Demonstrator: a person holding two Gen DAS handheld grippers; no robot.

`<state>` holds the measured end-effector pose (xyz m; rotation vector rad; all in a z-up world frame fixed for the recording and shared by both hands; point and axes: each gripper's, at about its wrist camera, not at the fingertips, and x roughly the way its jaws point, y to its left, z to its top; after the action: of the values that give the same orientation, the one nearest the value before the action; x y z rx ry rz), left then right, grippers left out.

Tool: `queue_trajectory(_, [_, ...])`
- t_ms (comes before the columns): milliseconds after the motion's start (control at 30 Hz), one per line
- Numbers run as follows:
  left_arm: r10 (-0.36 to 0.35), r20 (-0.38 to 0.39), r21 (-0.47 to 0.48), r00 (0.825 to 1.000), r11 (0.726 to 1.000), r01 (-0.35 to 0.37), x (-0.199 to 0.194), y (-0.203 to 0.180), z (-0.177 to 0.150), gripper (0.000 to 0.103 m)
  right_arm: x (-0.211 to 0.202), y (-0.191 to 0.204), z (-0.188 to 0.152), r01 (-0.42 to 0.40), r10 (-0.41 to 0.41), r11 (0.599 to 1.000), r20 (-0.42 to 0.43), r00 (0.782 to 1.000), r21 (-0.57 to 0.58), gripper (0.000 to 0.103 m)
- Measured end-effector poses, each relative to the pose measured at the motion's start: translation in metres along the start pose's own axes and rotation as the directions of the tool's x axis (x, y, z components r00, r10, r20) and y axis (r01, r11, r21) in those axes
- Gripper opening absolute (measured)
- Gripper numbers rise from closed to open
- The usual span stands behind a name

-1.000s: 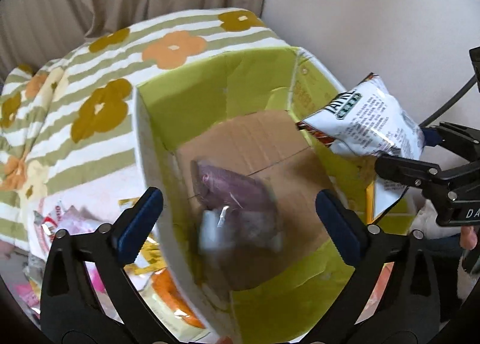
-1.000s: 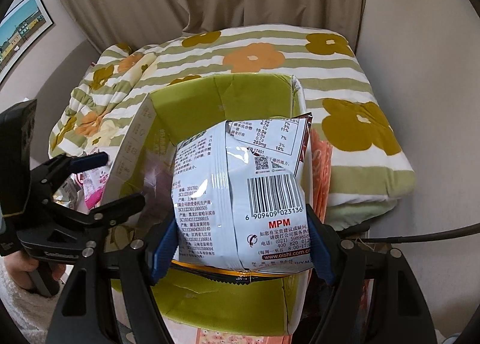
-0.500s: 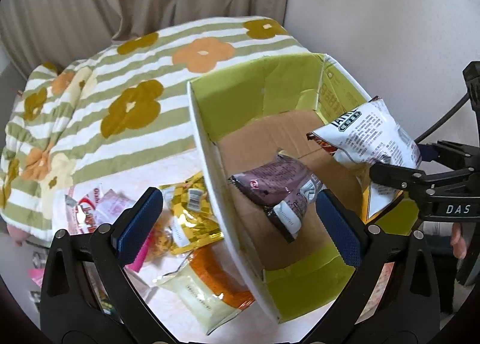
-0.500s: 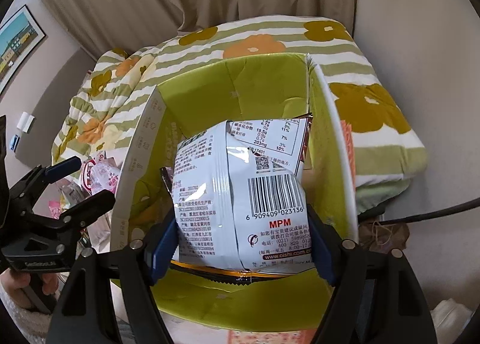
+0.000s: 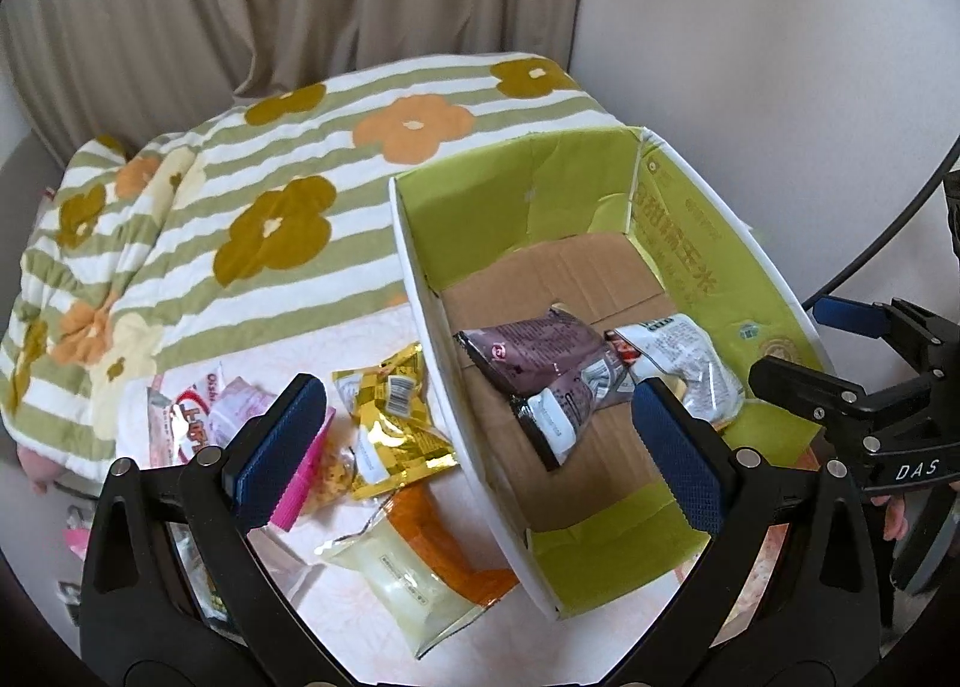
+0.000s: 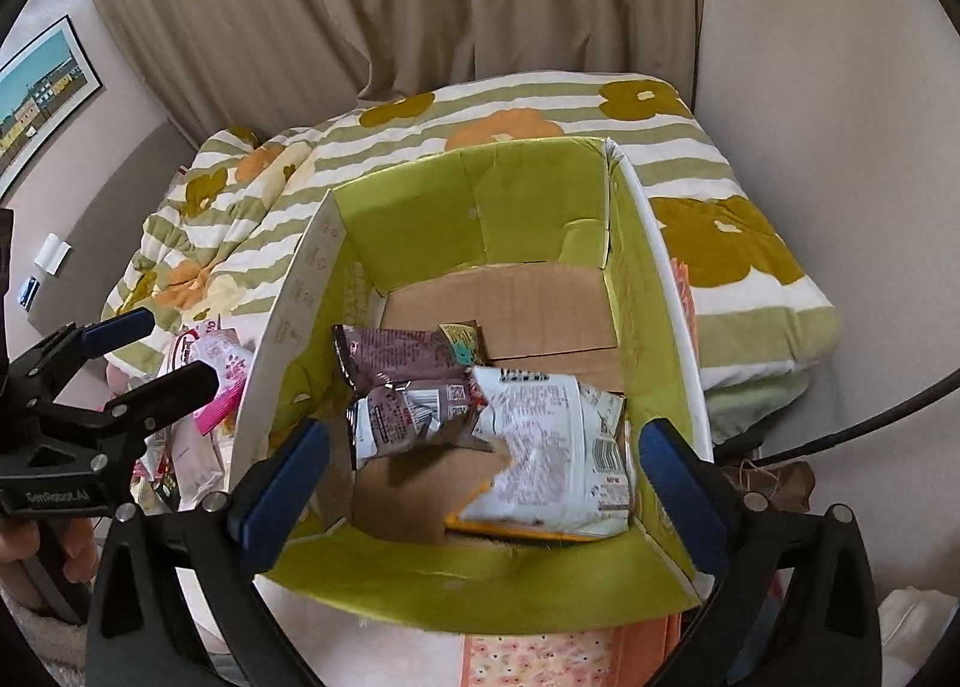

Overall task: Organize snacks
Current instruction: 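Move both tools back to the snack pile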

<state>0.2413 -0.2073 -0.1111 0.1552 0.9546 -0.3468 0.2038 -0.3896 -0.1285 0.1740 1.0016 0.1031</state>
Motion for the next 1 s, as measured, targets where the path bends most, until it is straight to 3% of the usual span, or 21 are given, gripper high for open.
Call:
queue_trajectory(300, [0.010,0.036,-0.050,0.999,0.999,-0.008,-0.030,0.000,-0.012,0.101,-0.025,0.013,-0.003,-0.020,0.022,0.999,0.037,0.999,-0.049,0.103])
queue_trajectory(533, [0.099,0.066,-0.114,0.993,0.989,-0.092,-0.068,0.018,-0.034,0.101,-0.042,0.042,-0.003,-0.088,0.102,0.983,0.079,0.992,-0.161,0.103])
queue_trajectory(767, [0.179,0.073,-0.235,0.981,0.959,-0.157,-0.108,0.073,-0.072,0.101,-0.045,0.092,-0.002,-0.189,0.213,0.953,0.078,0.974,-0.235,0.103])
queue_trajectory(1000, [0.239,0.063,-0.338,0.969,0.919,-0.205,-0.135,0.155,-0.111,0.101,-0.026,0.172,-0.004,-0.257,0.285,0.907,0.037,0.958,-0.333,0.103])
